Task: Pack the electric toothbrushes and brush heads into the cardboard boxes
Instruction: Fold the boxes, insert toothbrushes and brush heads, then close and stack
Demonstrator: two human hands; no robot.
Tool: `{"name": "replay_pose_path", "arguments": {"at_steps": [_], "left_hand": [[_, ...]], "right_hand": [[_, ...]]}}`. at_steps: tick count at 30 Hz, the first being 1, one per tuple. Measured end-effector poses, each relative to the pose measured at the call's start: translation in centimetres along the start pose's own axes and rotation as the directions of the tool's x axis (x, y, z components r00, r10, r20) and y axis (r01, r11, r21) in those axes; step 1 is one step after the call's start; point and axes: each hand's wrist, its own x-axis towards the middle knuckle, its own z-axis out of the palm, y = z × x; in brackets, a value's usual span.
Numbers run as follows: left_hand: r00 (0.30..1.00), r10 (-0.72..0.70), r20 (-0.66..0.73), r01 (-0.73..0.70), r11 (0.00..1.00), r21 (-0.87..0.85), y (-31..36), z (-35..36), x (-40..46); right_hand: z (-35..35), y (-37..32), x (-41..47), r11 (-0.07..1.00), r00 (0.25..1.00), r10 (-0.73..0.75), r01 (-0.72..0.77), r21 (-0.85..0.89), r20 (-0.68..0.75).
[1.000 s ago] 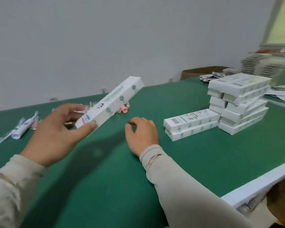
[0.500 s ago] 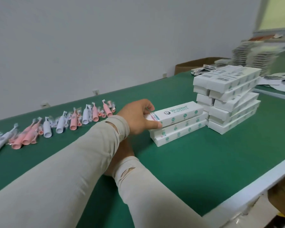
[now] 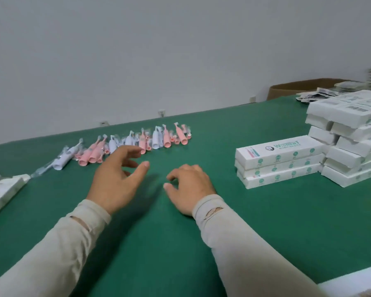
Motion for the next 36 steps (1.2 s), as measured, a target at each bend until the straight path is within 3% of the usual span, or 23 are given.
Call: {"name": "replay_pose_path", "arguments": {"at_steps": [3, 6, 10, 14, 17, 20, 22, 24, 29, 33, 35, 36], "left_hand": [[0.958, -0.278, 0.078, 0.234, 0.905, 0.355, -6.2, -5.9, -3.8], [0.916, -0.375, 0.139, 0.222, 0.767, 0.602, -8.6, -10.4, -6.6], [0.935, -0.313, 0.166, 0.124, 0.727, 0.675, -9.7, -13.1, -10.0], [0.938, -0.306, 0.162, 0.133, 0.749, 0.649, -9.6, -13.9, -11.2], [0.954, -0.299, -0.013, 0.234, 0.720, 0.654, -9.7, -15.8, -10.9], [0.912, -0.277, -0.303, 0.409, 0.556, 0.723, -10.8, -19.6, -10.1], [0.853, -0.415, -0.315, 0.469, 0.347, 0.812, -12.1, -21.6, -10.0], [0.774, -0.558, -0.299, 0.502, 0.253, 0.827, -13.1, -22.2, -10.0], [0.772, -0.490, -0.404, 0.566, 0.243, 0.788, -13.7, -21.3, -8.9], [0.694, -0.584, -0.421, 0.642, 0.238, 0.729, -13.2, -20.5, -6.8], [0.650, -0.620, -0.439, 0.711, 0.291, 0.640, -12.5, -20.3, -6.5], [0.644, -0.617, -0.452, 0.746, 0.378, 0.548, -12.1, -20.2, -6.6]], "right_hand": [[0.1, -0.8, -0.3, 1.000, 1.000, -0.022, 0.022, 0.010, 0.015], [0.7, -1.8, -0.5, 0.998, 0.998, -0.068, 0.068, -0.003, 0.008], [3.1, -6.1, -0.3, 0.978, 0.977, -0.172, 0.185, -0.097, 0.122], [5.7, -11.2, 0.8, 0.965, 0.952, -0.223, 0.246, -0.086, 0.211], [7.5, -12.2, 1.1, 0.964, 0.961, -0.224, 0.243, -0.106, 0.164], [8.2, -11.5, 0.8, 0.969, 0.963, -0.239, 0.245, -0.030, 0.128], [8.1, -10.9, 0.7, 0.964, 0.953, -0.264, 0.266, 0.007, 0.147], [7.9, -10.3, 0.6, 0.962, 0.950, -0.273, 0.268, 0.057, 0.154], [7.6, -10.2, 0.8, 0.960, 0.966, -0.220, 0.189, 0.206, 0.139], [7.4, -10.1, 0.6, 0.959, 0.969, -0.203, 0.167, 0.229, 0.144], [7.2, -9.8, 0.6, 0.957, 0.970, -0.196, 0.157, 0.245, 0.142], [7.2, -9.7, 0.6, 0.951, 0.972, -0.198, 0.159, 0.264, 0.128]]}}
